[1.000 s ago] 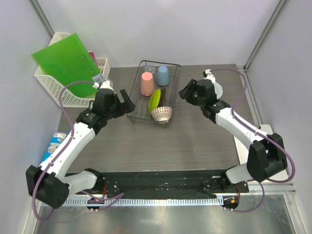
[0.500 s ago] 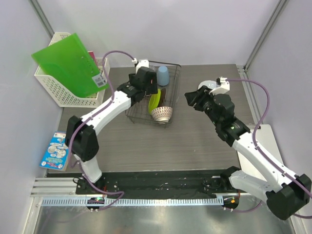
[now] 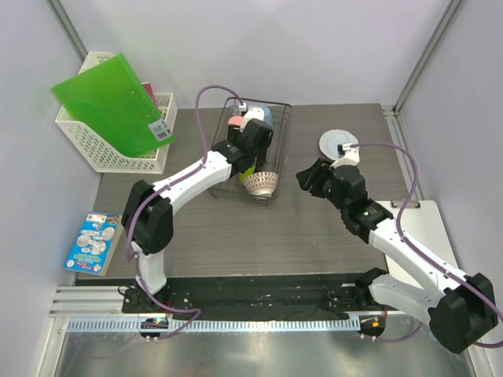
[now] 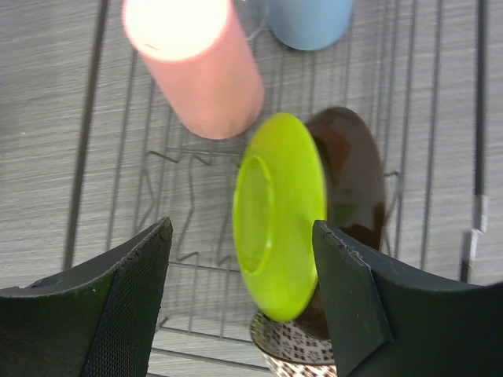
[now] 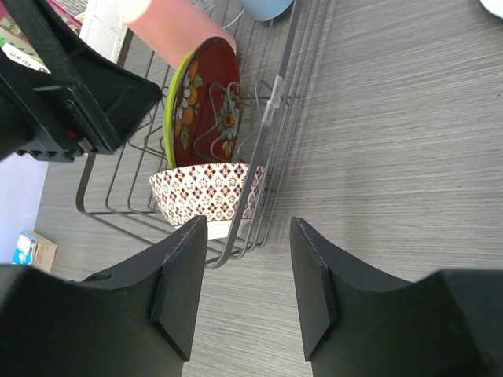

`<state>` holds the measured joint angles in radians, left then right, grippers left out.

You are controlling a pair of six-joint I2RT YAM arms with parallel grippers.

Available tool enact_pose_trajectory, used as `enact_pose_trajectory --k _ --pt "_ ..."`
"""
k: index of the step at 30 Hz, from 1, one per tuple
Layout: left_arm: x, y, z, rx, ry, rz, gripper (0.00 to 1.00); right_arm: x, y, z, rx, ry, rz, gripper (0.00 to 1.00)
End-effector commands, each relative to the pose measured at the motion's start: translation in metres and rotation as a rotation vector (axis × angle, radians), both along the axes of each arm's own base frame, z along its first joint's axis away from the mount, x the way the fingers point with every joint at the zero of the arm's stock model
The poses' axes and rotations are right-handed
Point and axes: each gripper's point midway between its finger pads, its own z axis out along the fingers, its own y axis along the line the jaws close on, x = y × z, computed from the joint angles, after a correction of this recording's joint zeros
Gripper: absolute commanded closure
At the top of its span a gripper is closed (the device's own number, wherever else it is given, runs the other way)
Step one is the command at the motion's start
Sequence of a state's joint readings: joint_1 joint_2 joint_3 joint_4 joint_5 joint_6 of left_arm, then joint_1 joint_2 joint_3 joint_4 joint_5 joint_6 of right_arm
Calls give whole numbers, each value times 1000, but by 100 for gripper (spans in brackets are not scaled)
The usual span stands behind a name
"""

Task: Unload the mixed dishes from the dish rack
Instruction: Pick up the plate from the dish rack.

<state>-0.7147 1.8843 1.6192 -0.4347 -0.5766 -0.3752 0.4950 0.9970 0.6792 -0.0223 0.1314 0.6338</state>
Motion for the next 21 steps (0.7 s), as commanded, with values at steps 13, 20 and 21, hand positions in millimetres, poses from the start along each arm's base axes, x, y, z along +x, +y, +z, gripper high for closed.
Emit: enact_pose_trajectory --k 13,20,21 --pt "-7 -12 -28 35 5 -5 28 1 5 5 28 -48 19 48" --pt "-17 -13 -25 33 -1 -15 27 0 4 0 24 -37 16 48" --pt "-19 -12 -29 44 3 -13 28 0 4 -2 24 -34 16 48"
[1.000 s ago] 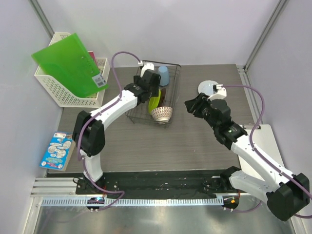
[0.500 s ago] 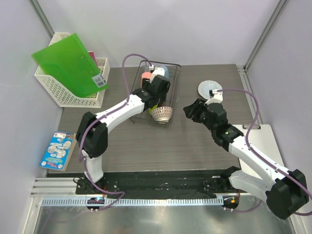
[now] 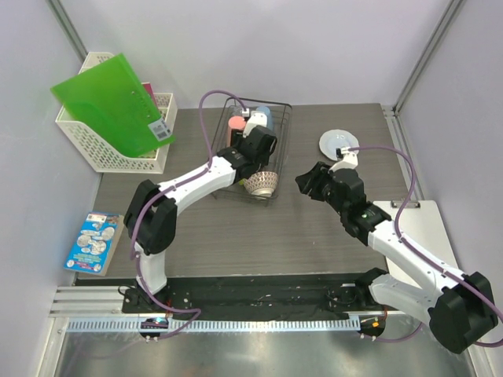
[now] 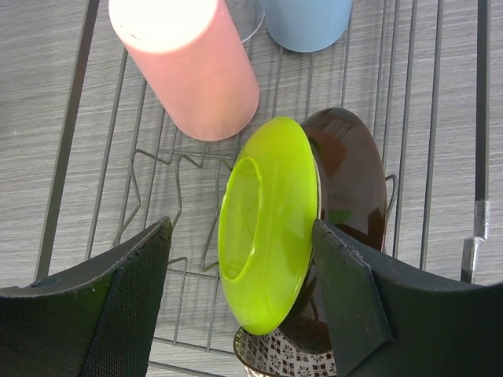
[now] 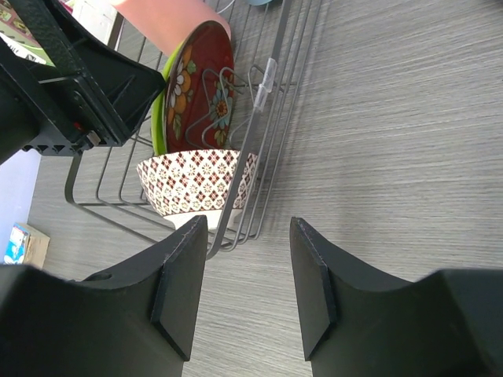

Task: Unload the mixed dishes from the dish rack
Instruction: Pick up the plate from the dish rack.

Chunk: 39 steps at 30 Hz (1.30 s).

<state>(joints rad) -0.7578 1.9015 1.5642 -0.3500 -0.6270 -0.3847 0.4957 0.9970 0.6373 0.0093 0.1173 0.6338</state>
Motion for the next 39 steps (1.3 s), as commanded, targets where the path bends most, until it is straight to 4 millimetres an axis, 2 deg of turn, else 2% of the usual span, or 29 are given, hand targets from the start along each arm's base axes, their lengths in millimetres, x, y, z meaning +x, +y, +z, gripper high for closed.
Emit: enact_pose_trajectory --k 1,7,11,18,21,26,32,39 --pt "-15 3 -16 47 39 -18 28 3 3 10 27 -44 1 48" --pt "-20 14 -41 120 81 3 29 3 3 6 24 -32 3 48" --pt "-25 22 -49 143 89 11 30 2 2 3 21 -29 0 49" --pt "-31 18 -28 77 50 -40 25 1 2 -1 19 -21 0 49" --pt "-32 17 -27 83 52 -55 21 1 2 -1 20 -21 -2 49" --pt "-31 17 -42 124 89 -62 20 1 2 -2 18 -18 3 49" --pt "-28 18 -66 195 140 -56 27 1 2 -5 14 -10 1 49" --pt "-24 20 -76 223 143 -48 29 0 2 -8 5 -5 1 49"
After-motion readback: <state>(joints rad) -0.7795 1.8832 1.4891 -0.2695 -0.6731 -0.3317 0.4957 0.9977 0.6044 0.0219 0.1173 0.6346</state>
